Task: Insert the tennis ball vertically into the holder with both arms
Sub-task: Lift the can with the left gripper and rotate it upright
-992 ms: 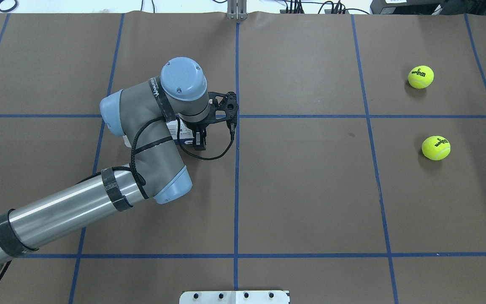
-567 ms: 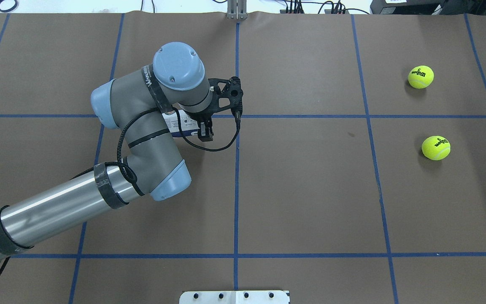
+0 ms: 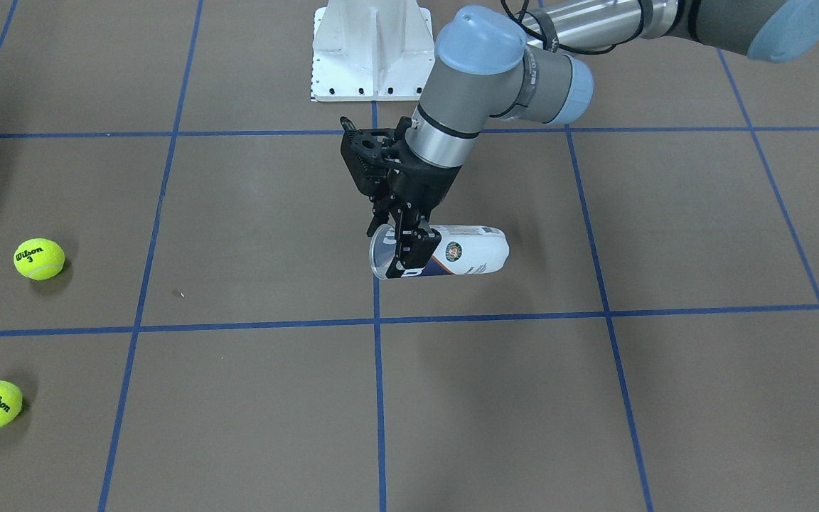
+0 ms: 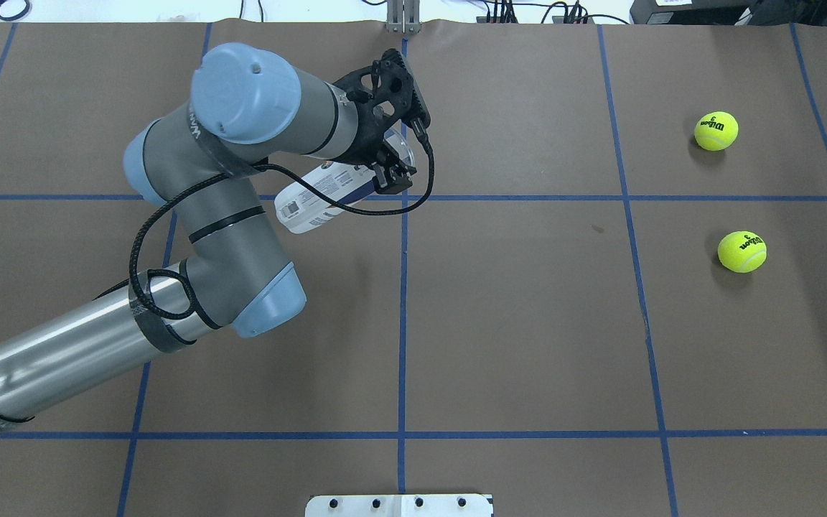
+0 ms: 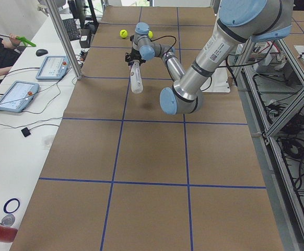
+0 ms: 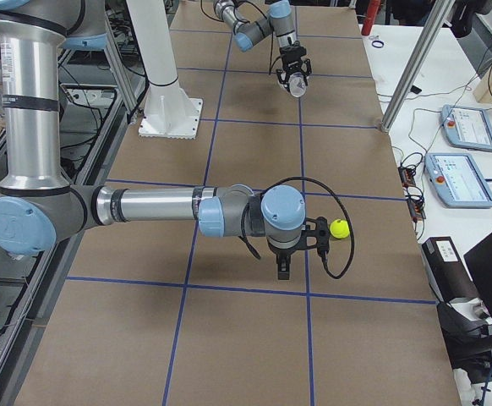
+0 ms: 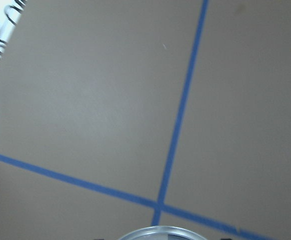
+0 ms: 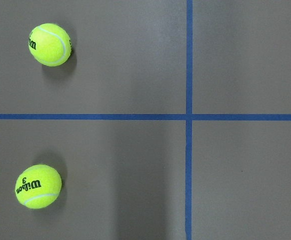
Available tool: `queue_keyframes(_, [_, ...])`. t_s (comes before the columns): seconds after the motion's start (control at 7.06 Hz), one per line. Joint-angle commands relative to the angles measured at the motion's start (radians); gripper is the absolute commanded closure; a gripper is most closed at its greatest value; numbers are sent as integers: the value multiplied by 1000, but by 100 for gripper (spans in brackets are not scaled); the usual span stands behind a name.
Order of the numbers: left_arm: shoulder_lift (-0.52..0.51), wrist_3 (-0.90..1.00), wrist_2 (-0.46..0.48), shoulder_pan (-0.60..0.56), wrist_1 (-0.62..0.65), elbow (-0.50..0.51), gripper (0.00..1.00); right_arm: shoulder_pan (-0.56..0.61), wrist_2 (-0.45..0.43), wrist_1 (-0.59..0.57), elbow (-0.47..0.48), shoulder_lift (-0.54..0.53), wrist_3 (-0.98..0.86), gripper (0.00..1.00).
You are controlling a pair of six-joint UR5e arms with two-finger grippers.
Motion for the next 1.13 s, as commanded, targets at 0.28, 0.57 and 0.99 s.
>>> queue_keyframes(0.28, [194, -310, 233, 10, -647, 4, 55, 0, 0, 4, 16, -12, 0, 1])
queue_keyframes(0.57, [238, -421, 324, 16, -858, 36, 56, 0, 0, -2, 36, -14, 0, 1])
queue_keyframes(0.99, [238, -427, 572, 161, -1074, 112, 57, 0, 0, -1, 38, -7, 0, 1])
